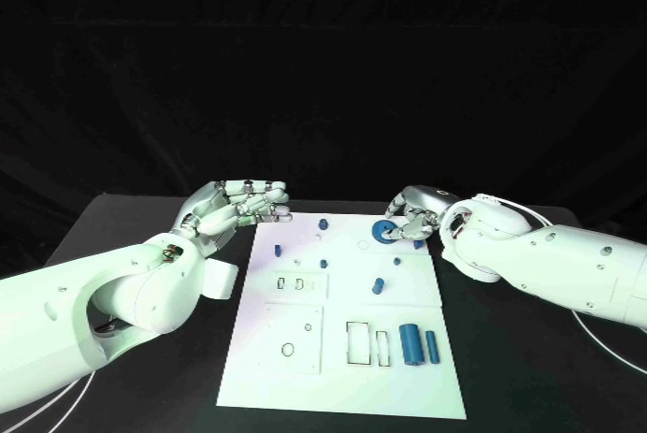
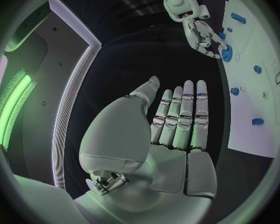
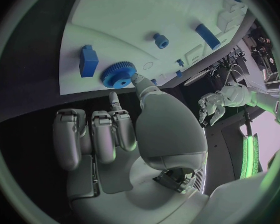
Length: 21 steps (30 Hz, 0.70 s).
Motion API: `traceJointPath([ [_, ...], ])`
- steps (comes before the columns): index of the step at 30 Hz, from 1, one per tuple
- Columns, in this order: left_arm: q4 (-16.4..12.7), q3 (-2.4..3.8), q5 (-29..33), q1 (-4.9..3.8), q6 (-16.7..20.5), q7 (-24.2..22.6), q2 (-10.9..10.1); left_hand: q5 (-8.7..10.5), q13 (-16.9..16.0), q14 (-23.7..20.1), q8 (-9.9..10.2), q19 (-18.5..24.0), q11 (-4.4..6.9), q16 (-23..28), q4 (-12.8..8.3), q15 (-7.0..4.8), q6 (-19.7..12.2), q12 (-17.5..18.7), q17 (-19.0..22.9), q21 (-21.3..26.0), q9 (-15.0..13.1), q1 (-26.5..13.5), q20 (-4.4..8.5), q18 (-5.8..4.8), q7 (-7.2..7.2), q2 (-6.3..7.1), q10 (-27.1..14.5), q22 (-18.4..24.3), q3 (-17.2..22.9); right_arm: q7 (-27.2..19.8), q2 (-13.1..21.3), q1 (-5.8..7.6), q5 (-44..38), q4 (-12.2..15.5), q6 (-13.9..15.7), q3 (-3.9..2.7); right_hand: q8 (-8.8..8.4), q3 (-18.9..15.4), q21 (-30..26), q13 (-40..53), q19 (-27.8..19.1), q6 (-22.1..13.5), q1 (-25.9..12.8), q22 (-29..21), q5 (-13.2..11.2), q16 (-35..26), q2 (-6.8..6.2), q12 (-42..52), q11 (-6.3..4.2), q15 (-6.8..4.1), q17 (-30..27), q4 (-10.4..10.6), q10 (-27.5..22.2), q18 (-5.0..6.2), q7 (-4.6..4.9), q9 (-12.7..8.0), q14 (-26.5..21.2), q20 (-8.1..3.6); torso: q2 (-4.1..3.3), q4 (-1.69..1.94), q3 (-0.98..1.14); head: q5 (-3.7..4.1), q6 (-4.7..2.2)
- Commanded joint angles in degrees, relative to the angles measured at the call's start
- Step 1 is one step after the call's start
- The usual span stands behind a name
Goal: Assemble the parts on the task board
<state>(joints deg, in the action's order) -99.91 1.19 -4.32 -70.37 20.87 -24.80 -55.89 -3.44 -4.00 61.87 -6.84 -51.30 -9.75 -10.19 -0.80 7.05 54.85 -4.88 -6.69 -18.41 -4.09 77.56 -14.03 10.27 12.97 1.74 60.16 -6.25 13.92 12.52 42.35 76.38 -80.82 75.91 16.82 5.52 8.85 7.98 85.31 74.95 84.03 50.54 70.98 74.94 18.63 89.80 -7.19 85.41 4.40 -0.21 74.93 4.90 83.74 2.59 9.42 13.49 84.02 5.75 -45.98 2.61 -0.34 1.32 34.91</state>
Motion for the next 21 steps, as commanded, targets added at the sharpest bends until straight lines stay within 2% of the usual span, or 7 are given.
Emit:
traceJointPath([
  [1,-0.09,0.01,0.01,-0.04,-1.27,-0.38,0.16,-0.2,0.05,0.0,0.29,-0.05,-0.26,0.34,0.03,0.24,-0.04,0.2,-0.06,-0.11,0.03,0.02,-0.1,0.26,0.37,0.01,-0.15,0.07,0.38,0.4,-0.4,-0.07,-0.45,-0.26,-1.3,0.07,0.32,-0.24,0.24,9.42,3.06,-0.48,0.54,8.32,0.34,0.2,-0.08,-0.36,0.31,0.48,15.07,0.09,0.28,-1.07,0.07,0.09,5.98,0.29,-0.05,-0.01,0.02,0.01,0.01],
  [12,0.01,0.01,0.01,-0.04,-1.33,-0.31,0.15,-0.2,0.05,0.0,0.29,-0.05,-0.26,0.34,0.03,0.24,-0.04,0.2,-0.06,-0.11,0.03,0.02,-0.1,0.26,0.37,0.01,-0.15,0.07,0.38,0.27,-0.99,-0.73,-0.59,-0.98,-1.77,0.17,1.46,0.32,0.74,9.98,3.3,0.35,1.57,9.09,0.61,0.2,0.74,0.15,0.19,0.46,15.07,-0.28,0.77,-1.21,-0.1,0.59,5.98,0.37,-0.04,-0.02,0.08,-0.37,0.23],
  [14,0.05,0.01,0.03,-0.04,-1.42,-0.26,0.14,-0.2,0.05,0.0,0.3,-0.05,-0.26,0.34,0.02,0.24,-0.04,0.21,-0.06,-0.11,0.03,0.02,-0.1,0.26,0.37,0.01,-0.14,0.08,0.4,0.22,-1.05,-0.84,-0.88,-1.02,-1.55,0.18,1.84,0.74,0.98,10.16,3.44,0.51,2.17,9.46,1.73,0.2,1.03,0.32,0.12,0.4,15.07,-0.67,0.94,-1.29,-0.16,0.76,5.98,0.34,-0.03,-0.06,0.1,-0.4,0.28],
  [20,0.11,0.01,0.06,-0.04,-1.51,-0.17,0.12,-0.2,0.05,0.0,0.31,-0.05,-0.26,0.35,0.0,0.24,-0.04,0.22,-0.07,-0.11,0.03,0.03,-0.1,0.26,0.37,0.01,-0.14,0.08,0.42,0.14,-1.05,-0.95,-1.97,-1.2,-1.13,0.18,2.16,1.63,1.34,10.25,3.63,0.22,3.43,10.01,3.01,0.2,1.3,0.41,0.12,0.39,15.07,-1.64,1.01,-1.4,-0.1,0.9,5.98,0.32,-0.03,-0.06,0.08,-0.29,0.22],
  [21,0.12,0.01,0.06,-0.03,-1.52,-0.16,0.12,-0.2,0.05,0.0,0.31,-0.05,-0.26,0.35,0.0,0.24,-0.04,0.22,-0.07,-0.11,0.03,0.03,-0.1,0.26,0.37,0.01,-0.14,0.08,0.42,0.1,-1.03,-0.96,-2.1,-1.19,-1.13,0.18,2.23,1.84,1.48,10.27,3.72,0.15,3.59,10.23,3.6,0.2,1.32,0.42,0.14,0.42,15.07,-1.81,1.02,-1.45,-0.05,0.93,5.98,0.33,-0.02,-0.06,0.09,0.01,0.03],
])
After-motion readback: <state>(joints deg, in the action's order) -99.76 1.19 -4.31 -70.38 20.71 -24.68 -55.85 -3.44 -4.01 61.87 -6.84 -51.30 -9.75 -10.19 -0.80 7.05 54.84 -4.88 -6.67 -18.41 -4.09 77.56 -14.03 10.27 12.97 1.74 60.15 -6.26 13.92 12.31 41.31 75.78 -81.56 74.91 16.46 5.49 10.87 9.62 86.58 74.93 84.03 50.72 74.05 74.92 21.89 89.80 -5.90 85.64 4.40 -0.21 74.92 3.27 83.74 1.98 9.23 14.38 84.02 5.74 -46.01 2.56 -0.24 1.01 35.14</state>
